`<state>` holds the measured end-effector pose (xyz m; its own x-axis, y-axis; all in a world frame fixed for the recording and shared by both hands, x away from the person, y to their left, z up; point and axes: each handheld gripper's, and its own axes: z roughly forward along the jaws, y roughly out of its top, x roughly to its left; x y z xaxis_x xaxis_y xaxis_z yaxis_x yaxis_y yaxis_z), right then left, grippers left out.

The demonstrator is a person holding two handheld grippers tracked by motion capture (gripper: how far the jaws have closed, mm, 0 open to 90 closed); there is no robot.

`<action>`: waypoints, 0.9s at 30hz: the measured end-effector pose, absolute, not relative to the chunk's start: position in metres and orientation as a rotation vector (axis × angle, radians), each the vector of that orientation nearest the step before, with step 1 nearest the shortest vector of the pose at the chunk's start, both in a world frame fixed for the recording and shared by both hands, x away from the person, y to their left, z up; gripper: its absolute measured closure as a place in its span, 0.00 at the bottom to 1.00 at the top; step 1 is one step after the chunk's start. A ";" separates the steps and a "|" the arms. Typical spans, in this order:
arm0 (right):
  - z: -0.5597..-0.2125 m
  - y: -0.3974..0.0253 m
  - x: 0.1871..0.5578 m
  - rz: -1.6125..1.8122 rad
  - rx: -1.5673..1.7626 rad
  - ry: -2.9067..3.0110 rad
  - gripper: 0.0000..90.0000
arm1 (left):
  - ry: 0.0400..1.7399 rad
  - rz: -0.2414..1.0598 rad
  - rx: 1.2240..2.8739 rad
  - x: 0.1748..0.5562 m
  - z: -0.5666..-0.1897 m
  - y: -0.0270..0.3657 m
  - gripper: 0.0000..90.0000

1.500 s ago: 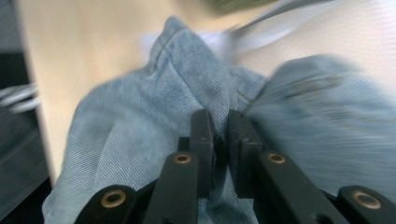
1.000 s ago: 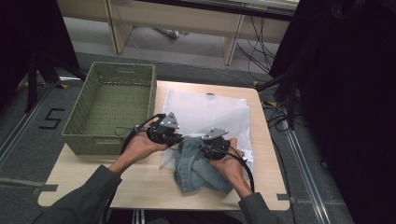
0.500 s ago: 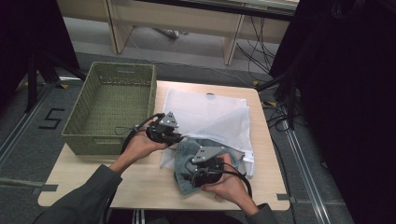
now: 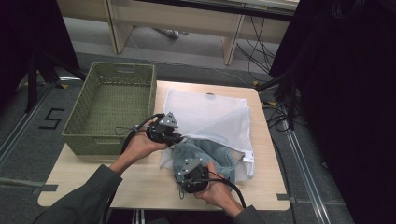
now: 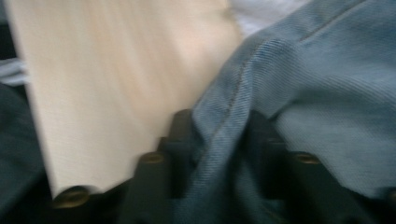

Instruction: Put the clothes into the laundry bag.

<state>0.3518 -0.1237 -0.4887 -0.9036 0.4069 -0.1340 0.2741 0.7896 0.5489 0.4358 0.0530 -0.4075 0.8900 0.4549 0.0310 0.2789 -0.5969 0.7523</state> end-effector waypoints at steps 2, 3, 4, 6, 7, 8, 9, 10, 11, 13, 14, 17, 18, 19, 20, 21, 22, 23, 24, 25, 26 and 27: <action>-0.484 -0.126 0.352 0.776 0.537 2.674 0.85 | 0.519 0.283 2.239 0.434 -0.406 0.052 0.96; -0.482 -0.127 0.353 0.778 0.540 2.657 0.85 | 0.505 0.290 2.244 0.434 -0.404 0.053 0.96; -0.473 -0.129 0.355 0.803 0.591 2.614 0.85 | 0.522 0.285 2.231 0.432 -0.403 0.052 0.96; -0.449 -0.141 0.364 0.828 0.627 2.556 0.86 | 0.499 0.291 2.221 0.431 -0.399 0.053 0.96; -0.438 -0.148 0.369 0.844 0.660 2.509 0.86 | 0.505 0.287 2.207 0.430 -0.397 0.052 0.96; -0.430 -0.155 0.376 0.866 0.674 2.451 0.86 | 0.507 0.289 2.207 0.428 -0.395 0.053 0.96; -0.422 -0.162 0.382 0.885 0.709 2.418 0.86 | 0.503 0.292 2.202 0.428 -0.393 0.052 0.96; -0.417 -0.167 0.388 0.895 0.738 2.383 0.86 | 0.496 0.286 2.191 0.428 -0.392 0.052 0.96; -0.414 -0.172 0.394 0.896 0.749 2.357 0.86 | 0.488 0.288 2.201 0.428 -0.390 0.052 0.96; -0.415 -0.177 0.408 0.884 0.810 2.343 0.86 | 0.485 0.287 2.208 0.428 -0.391 0.050 0.96; -0.420 -0.179 0.415 0.876 0.829 2.368 0.86 | 0.501 0.284 2.200 0.427 -0.393 0.049 0.96; -0.446 -0.178 0.424 0.828 0.887 2.411 0.86 | 0.510 0.274 2.235 0.428 -0.402 0.048 0.96; -0.453 -0.177 0.424 0.824 0.893 2.429 0.86 | 0.499 0.281 2.243 0.430 -0.405 0.048 0.96; -0.456 -0.176 0.423 0.820 0.883 2.431 0.86 | 0.529 0.280 2.237 0.431 -0.410 0.048 0.94; -0.456 -0.174 0.421 0.823 0.879 2.433 0.86 | 0.549 0.292 2.235 0.432 -0.414 0.048 0.92; -0.452 -0.174 0.420 0.821 0.868 2.441 0.86 | 0.572 0.297 2.239 0.432 -0.419 0.047 0.89; -0.450 -0.172 0.418 0.837 0.869 2.424 0.86 | 0.584 0.301 2.237 0.433 -0.424 0.047 0.84; -0.449 -0.172 0.418 0.841 0.863 2.419 0.86 | 0.622 0.294 2.226 0.431 -0.430 0.046 0.77; -0.449 -0.172 0.417 0.841 0.860 2.422 0.86 | 0.648 0.297 2.225 0.429 -0.435 0.045 0.70; -0.449 -0.172 0.417 0.841 0.866 2.424 0.86 | 0.662 0.308 2.230 0.426 -0.439 0.044 0.67; -0.449 -0.173 0.416 0.842 0.863 2.430 0.86 | 0.671 0.337 2.238 0.422 -0.443 0.044 0.64; -0.449 -0.174 0.416 0.851 0.873 2.419 0.86 | 0.698 0.374 2.242 0.417 -0.449 0.043 0.59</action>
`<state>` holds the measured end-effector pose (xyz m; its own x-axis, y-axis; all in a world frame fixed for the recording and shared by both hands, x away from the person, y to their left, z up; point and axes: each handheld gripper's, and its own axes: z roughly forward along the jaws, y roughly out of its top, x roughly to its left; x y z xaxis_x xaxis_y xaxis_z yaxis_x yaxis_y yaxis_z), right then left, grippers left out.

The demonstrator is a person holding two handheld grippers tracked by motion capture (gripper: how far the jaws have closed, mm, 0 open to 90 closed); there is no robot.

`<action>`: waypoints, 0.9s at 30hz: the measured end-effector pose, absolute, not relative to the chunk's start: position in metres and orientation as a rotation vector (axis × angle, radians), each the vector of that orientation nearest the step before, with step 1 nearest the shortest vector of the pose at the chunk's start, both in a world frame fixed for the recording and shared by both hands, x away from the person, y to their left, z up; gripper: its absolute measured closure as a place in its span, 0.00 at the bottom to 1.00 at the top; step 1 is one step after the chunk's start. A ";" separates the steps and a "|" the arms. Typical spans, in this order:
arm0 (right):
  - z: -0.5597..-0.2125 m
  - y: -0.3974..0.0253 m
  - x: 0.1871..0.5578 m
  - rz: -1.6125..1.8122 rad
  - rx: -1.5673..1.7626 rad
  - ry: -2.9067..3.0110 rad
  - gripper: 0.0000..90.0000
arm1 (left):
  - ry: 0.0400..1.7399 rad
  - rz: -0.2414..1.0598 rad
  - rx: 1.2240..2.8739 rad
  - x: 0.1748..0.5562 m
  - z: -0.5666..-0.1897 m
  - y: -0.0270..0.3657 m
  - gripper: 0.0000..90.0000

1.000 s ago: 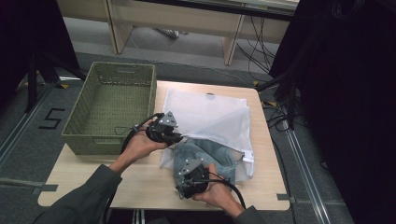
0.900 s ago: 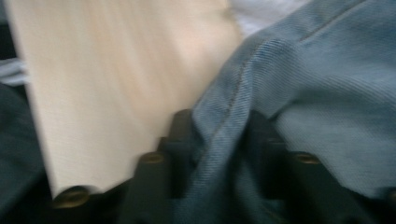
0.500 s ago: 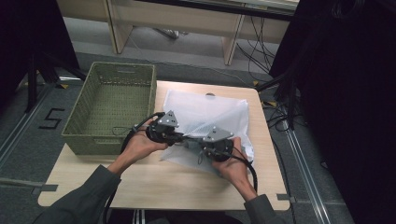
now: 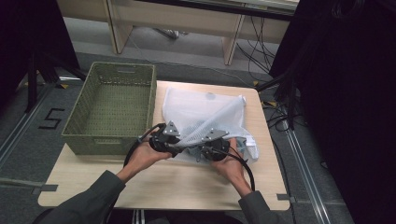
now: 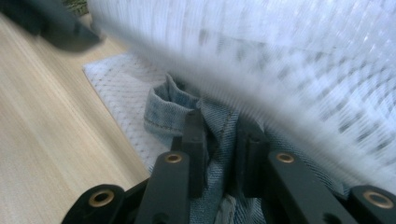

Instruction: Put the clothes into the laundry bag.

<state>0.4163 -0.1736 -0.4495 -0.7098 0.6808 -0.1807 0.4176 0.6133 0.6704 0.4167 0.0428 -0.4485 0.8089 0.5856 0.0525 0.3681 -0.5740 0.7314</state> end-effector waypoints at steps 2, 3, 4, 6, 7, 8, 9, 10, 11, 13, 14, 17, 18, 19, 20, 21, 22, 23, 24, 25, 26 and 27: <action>-0.448 -0.176 0.416 0.858 0.864 2.430 0.86 | 0.710 0.394 2.251 0.410 -0.454 0.043 0.55; -0.449 -0.176 0.416 0.866 0.867 2.425 0.86 | 0.728 0.380 2.252 0.407 -0.457 0.043 0.55; -0.448 -0.177 0.416 0.871 0.868 2.420 0.86 | 0.725 0.369 2.268 0.405 -0.460 0.043 0.54; -0.447 -0.178 0.416 0.881 0.873 2.414 0.86 | 0.722 0.360 2.302 0.402 -0.468 0.042 0.53; -0.446 -0.179 0.416 0.885 0.881 2.409 0.86 | 0.701 0.359 2.332 0.402 -0.471 0.042 0.53; -0.445 -0.180 0.416 0.883 0.877 2.418 0.86 | 0.704 0.351 2.345 0.403 -0.475 0.041 0.53; -0.446 -0.181 0.416 0.897 0.881 2.416 0.86 | 0.703 0.349 2.350 0.404 -0.479 0.040 0.53; -0.445 -0.181 0.416 0.901 0.881 2.426 0.86 | 0.695 0.333 2.352 0.406 -0.482 0.039 0.52; -0.444 -0.182 0.415 0.894 0.886 2.427 0.86 | 0.672 0.332 2.355 0.408 -0.485 0.038 0.51; -0.445 -0.182 0.416 0.908 0.883 2.424 0.86 | 0.680 0.338 2.355 0.415 -0.489 0.035 0.46; -0.445 -0.182 0.416 0.908 0.887 2.426 0.86 | 0.692 0.311 2.342 0.419 -0.492 0.034 0.45; -0.444 -0.183 0.416 0.912 0.890 2.417 0.86 | 0.733 0.238 2.341 0.428 -0.502 0.031 0.45; -0.443 -0.183 0.416 0.909 0.892 2.412 0.86 | 0.722 0.229 2.370 0.430 -0.503 0.031 0.45; -0.443 -0.183 0.416 0.913 0.893 2.415 0.86 | 0.748 0.240 2.330 0.430 -0.505 0.030 0.45; -0.443 -0.184 0.416 0.912 0.893 2.428 0.86 | 0.757 0.231 2.323 0.431 -0.505 0.029 0.49; -0.443 -0.184 0.416 0.911 0.893 2.427 0.86 | 0.734 0.222 2.345 0.432 -0.503 0.030 0.56; -0.442 -0.184 0.416 0.905 0.882 2.428 0.86 | 0.758 0.248 2.326 0.431 -0.504 0.028 0.62; -0.442 -0.184 0.416 0.906 0.887 2.402 0.86 | 0.751 0.268 2.330 0.431 -0.504 0.028 0.69; -0.442 -0.184 0.416 0.907 0.893 2.394 0.86 | 0.765 0.265 2.327 0.432 -0.504 0.029 0.76; -0.441 -0.185 0.416 0.904 0.890 2.400 0.86 | 0.775 0.267 2.317 0.432 -0.504 0.029 0.83; -0.441 -0.185 0.417 0.909 0.883 2.409 0.86 | 0.774 0.258 2.326 0.432 -0.504 0.029 0.91; -0.439 -0.186 0.416 0.896 0.890 2.404 0.87 | 0.762 0.262 2.330 0.430 -0.504 0.027 0.96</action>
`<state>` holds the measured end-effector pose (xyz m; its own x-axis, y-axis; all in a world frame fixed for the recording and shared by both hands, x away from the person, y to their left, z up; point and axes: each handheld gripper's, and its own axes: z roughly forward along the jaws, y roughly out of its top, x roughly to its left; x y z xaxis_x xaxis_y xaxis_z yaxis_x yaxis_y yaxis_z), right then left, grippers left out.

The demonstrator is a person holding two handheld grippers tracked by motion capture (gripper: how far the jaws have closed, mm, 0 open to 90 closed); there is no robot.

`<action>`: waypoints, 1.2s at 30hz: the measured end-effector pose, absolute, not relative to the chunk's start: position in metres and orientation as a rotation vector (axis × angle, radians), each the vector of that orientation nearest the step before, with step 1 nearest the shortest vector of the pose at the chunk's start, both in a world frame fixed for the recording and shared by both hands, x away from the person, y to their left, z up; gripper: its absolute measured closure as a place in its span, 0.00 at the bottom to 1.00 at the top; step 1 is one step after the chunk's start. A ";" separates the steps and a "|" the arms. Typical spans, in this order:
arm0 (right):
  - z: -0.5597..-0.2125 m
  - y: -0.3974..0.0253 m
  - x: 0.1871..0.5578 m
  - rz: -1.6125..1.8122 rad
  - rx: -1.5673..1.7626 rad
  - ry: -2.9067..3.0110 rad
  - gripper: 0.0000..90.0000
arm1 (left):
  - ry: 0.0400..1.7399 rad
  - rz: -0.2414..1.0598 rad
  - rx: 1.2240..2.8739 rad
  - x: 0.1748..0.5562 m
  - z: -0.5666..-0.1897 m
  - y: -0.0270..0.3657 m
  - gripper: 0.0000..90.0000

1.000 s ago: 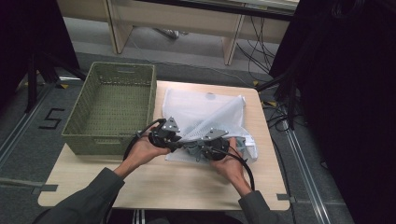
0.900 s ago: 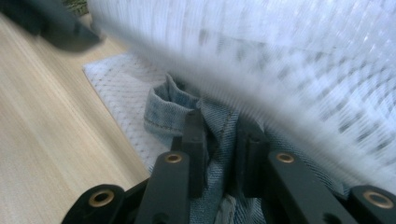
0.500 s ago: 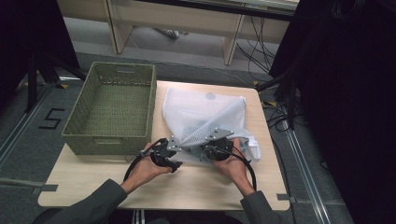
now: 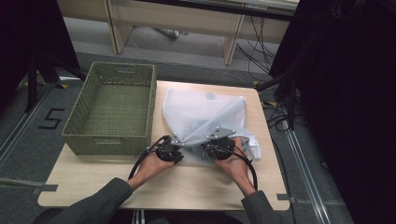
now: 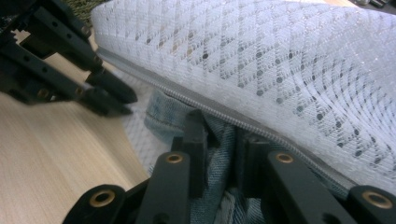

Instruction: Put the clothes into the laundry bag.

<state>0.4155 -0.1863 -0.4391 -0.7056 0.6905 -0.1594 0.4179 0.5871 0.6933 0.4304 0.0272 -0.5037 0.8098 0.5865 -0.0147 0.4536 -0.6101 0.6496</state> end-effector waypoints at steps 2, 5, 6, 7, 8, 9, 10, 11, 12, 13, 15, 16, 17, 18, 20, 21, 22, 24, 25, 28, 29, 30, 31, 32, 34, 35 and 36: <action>-0.437 -0.188 0.415 0.899 0.884 2.403 0.87 | 0.745 0.231 2.346 0.426 -0.502 0.027 0.98; -0.433 -0.191 0.410 0.906 0.879 2.395 0.88 | 0.673 0.199 2.409 0.416 -0.500 0.030 0.99; -0.432 -0.192 0.408 0.910 0.871 2.403 0.88 | 0.672 0.192 2.406 0.411 -0.500 0.030 0.99; -0.431 -0.193 0.406 0.911 0.872 2.412 0.88 | 0.684 0.185 2.383 0.404 -0.501 0.029 0.99; -0.430 -0.192 0.403 0.915 0.872 2.434 0.88 | 0.671 0.202 2.393 0.399 -0.500 0.029 0.99; -0.430 -0.191 0.400 0.912 0.865 2.450 0.88 | 0.622 0.213 2.436 0.396 -0.499 0.032 0.99; -0.431 -0.188 0.397 0.923 0.845 2.447 0.88 | 0.627 0.192 2.429 0.392 -0.499 0.033 0.99; -0.432 -0.184 0.394 0.908 0.841 2.468 0.88 | 0.630 0.189 2.433 0.389 -0.499 0.035 0.99; -0.433 -0.180 0.392 0.903 0.830 2.484 0.88 | 0.624 0.190 2.437 0.386 -0.499 0.037 0.99; -0.435 -0.175 0.391 0.899 0.818 2.494 0.88 | 0.625 0.176 2.444 0.384 -0.498 0.040 0.99; -0.441 -0.166 0.392 0.890 0.807 2.500 0.88 | 0.635 0.181 2.435 0.382 -0.499 0.045 0.99; -0.446 -0.161 0.394 0.888 0.818 2.491 0.89 | 0.667 0.166 2.417 0.380 -0.499 0.045 0.99; -0.450 -0.156 0.398 0.880 0.831 2.472 0.89 | 0.657 0.175 2.419 0.380 -0.499 0.045 0.99; -0.452 -0.153 0.401 0.868 0.827 2.469 0.89 | 0.665 0.173 2.418 0.380 -0.499 0.045 0.99; -0.457 -0.145 0.414 0.866 0.846 2.395 0.90 | 0.668 0.192 2.402 0.378 -0.500 0.043 0.99; -0.457 -0.143 0.418 0.875 0.868 2.373 0.90 | 0.634 0.194 2.444 0.379 -0.499 0.045 0.99; -0.454 -0.142 0.425 0.892 0.902 2.332 0.90 | 0.636 0.189 2.444 0.379 -0.499 0.045 0.99; -0.448 -0.140 0.437 0.933 0.906 2.225 0.90 | 0.641 0.184 2.427 0.379 -0.499 0.045 0.99; -0.443 -0.142 0.443 0.949 0.920 2.192 0.90 | 0.654 0.180 2.412 0.379 -0.500 0.044 0.99; -0.441 -0.147 0.457 1.002 0.976 2.116 0.90 | 0.645 0.165 2.423 0.380 -0.499 0.045 0.99; -0.444 -0.147 0.458 1.001 1.005 2.130 0.89 | 0.640 0.158 2.424 0.381 -0.499 0.046 0.99; -0.449 -0.146 0.458 0.989 1.004 2.178 0.88 | 0.650 0.154 2.420 0.381 -0.499 0.046 0.99; -0.454 -0.146 0.458 0.979 0.995 2.251 0.88 | 0.648 0.158 2.416 0.381 -0.499 0.046 0.99; -0.459 -0.144 0.454 0.986 1.005 2.282 0.86 | 0.639 0.156 2.427 0.382 -0.499 0.046 0.99; -0.459 -0.142 0.449 0.970 0.962 2.327 0.78 | 0.641 0.155 2.424 0.382 -0.499 0.046 0.98; -0.455 -0.143 0.448 0.994 0.949 2.318 0.74 | 0.645 0.156 2.421 0.381 -0.499 0.046 0.98; -0.449 -0.144 0.444 1.022 1.001 2.340 0.70 | 0.643 0.155 2.422 0.381 -0.499 0.046 0.98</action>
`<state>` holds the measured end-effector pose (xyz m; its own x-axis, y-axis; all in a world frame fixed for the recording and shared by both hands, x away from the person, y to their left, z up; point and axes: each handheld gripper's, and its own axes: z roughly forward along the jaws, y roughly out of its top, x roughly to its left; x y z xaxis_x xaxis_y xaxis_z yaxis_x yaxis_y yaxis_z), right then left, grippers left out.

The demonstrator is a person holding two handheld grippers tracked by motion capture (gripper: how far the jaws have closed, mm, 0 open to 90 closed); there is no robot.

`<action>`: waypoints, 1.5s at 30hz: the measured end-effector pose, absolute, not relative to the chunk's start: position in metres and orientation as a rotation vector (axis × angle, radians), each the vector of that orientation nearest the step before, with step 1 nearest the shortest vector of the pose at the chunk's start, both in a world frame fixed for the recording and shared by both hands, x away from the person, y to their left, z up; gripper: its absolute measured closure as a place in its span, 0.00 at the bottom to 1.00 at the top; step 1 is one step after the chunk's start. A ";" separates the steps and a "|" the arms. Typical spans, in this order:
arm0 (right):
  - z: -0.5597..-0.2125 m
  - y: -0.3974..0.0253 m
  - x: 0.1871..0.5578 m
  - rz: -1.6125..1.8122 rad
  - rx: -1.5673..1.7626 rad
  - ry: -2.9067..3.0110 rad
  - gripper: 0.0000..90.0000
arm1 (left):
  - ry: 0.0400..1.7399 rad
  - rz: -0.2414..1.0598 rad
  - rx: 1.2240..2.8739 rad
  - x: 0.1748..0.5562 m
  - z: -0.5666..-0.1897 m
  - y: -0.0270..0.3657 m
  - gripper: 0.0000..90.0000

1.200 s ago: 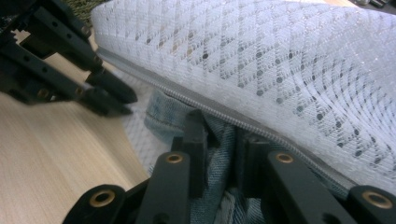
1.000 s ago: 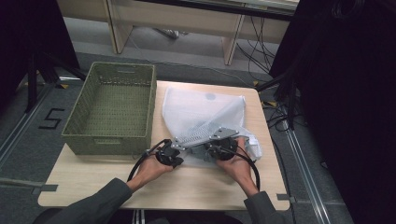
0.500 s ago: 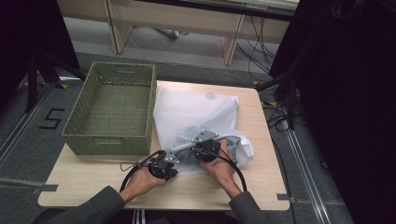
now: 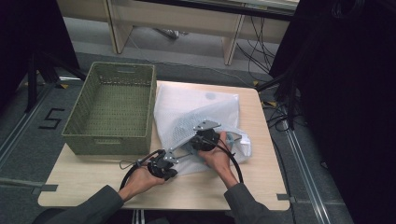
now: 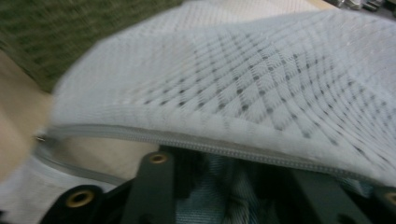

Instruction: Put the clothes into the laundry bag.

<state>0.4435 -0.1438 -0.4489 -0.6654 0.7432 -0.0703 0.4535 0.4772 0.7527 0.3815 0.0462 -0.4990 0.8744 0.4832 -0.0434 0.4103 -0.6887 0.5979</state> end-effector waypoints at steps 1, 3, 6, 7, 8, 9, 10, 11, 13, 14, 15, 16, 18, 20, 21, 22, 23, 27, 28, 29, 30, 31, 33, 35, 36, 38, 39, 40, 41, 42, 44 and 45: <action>-0.442 -0.147 0.441 1.043 1.007 2.359 0.65 | 0.616 0.155 2.449 0.383 -0.498 0.048 0.98; -0.429 -0.155 0.435 1.082 0.978 2.383 0.59 | 0.617 0.139 2.452 0.384 -0.498 0.049 0.98; -0.414 -0.174 0.421 1.114 0.974 2.387 0.52 | 0.668 0.135 2.401 0.382 -0.500 0.047 0.98; -0.411 -0.180 0.415 1.117 0.997 2.387 0.51 | 0.621 0.144 2.454 0.383 -0.497 0.050 0.98; -0.410 -0.186 0.410 1.116 0.995 2.377 0.50 | 0.610 0.149 2.460 0.383 -0.497 0.050 0.98; -0.409 -0.194 0.407 1.102 0.970 2.379 0.50 | 0.614 0.154 2.458 0.382 -0.497 0.050 0.98; -0.410 -0.201 0.402 1.086 0.957 2.378 0.50 | 0.600 0.153 2.472 0.382 -0.496 0.051 0.97; -0.410 -0.206 0.397 1.076 0.979 2.377 0.49 | 0.599 0.147 2.476 0.382 -0.496 0.052 0.97; -0.412 -0.219 0.389 1.064 0.961 2.375 0.48 | 0.598 0.144 2.483 0.381 -0.496 0.055 0.97; -0.412 -0.223 0.386 1.072 0.974 2.377 0.48 | 0.596 0.139 2.485 0.381 -0.495 0.056 0.97; -0.412 -0.227 0.382 1.076 0.991 2.386 0.48 | 0.604 0.137 2.484 0.381 -0.495 0.058 0.96; -0.413 -0.228 0.380 1.086 0.975 2.385 0.47 | 0.598 0.147 2.481 0.382 -0.494 0.059 0.95; -0.416 -0.226 0.377 1.068 0.961 2.430 0.46 | 0.585 0.167 2.469 0.383 -0.492 0.056 0.90; -0.421 -0.220 0.377 1.061 0.938 2.434 0.45 | 0.588 0.182 2.455 0.384 -0.492 0.049 0.82; -0.423 -0.217 0.379 1.054 0.925 2.455 0.45 | 0.574 0.189 2.453 0.386 -0.492 0.045 0.76; -0.425 -0.215 0.380 1.049 0.912 2.456 0.45 | 0.590 0.189 2.429 0.387 -0.494 0.040 0.71; -0.427 -0.212 0.381 1.046 0.928 2.451 0.45 | 0.586 0.188 2.429 0.389 -0.494 0.035 0.69; -0.430 -0.208 0.385 1.056 0.919 2.443 0.45 | 0.592 0.215 2.427 0.391 -0.500 0.026 0.67; -0.431 -0.209 0.385 1.055 0.906 2.443 0.45 | 0.602 0.205 2.423 0.392 -0.500 0.026 0.71; -0.432 -0.209 0.386 1.059 0.890 2.442 0.45 | 0.587 0.220 2.439 0.393 -0.499 0.028 0.78; -0.432 -0.210 0.386 1.048 0.898 2.439 0.45 | 0.610 0.221 2.423 0.394 -0.500 0.029 0.85; -0.433 -0.209 0.386 1.054 0.907 2.435 0.44 | 0.619 0.222 2.420 0.394 -0.500 0.030 0.90; -0.435 -0.206 0.384 1.040 0.935 2.449 0.44 | 0.596 0.227 2.435 0.393 -0.500 0.031 0.97; -0.439 -0.204 0.384 1.058 0.922 2.440 0.44 | 0.572 0.236 2.447 0.389 -0.499 0.031 0.98; -0.438 -0.203 0.384 1.045 0.920 2.469 0.44 | 0.566 0.233 2.447 0.387 -0.499 0.031 0.98; -0.441 -0.199 0.385 1.068 0.922 2.478 0.46 | 0.547 0.234 2.454 0.385 -0.499 0.031 0.98; -0.444 -0.196 0.385 1.052 0.932 2.500 0.47 | 0.550 0.227 2.448 0.385 -0.499 0.031 0.98; -0.447 -0.192 0.387 1.038 0.927 2.530 0.47 | 0.552 0.221 2.450 0.385 -0.499 0.031 0.98; -0.451 -0.186 0.389 1.018 0.939 2.564 0.50 | 0.549 0.222 2.450 0.386 -0.499 0.031 0.98; -0.456 -0.181 0.393 1.010 0.944 2.583 0.54 | 0.545 0.230 2.453 0.385 -0.499 0.031 0.98; -0.467 -0.168 0.400 0.966 0.950 2.597 0.68 | 0.546 0.226 2.453 0.384 -0.499 0.030 0.98; -0.471 -0.161 0.403 0.930 0.955 2.615 0.76 | 0.551 0.224 2.448 0.384 -0.500 0.030 0.98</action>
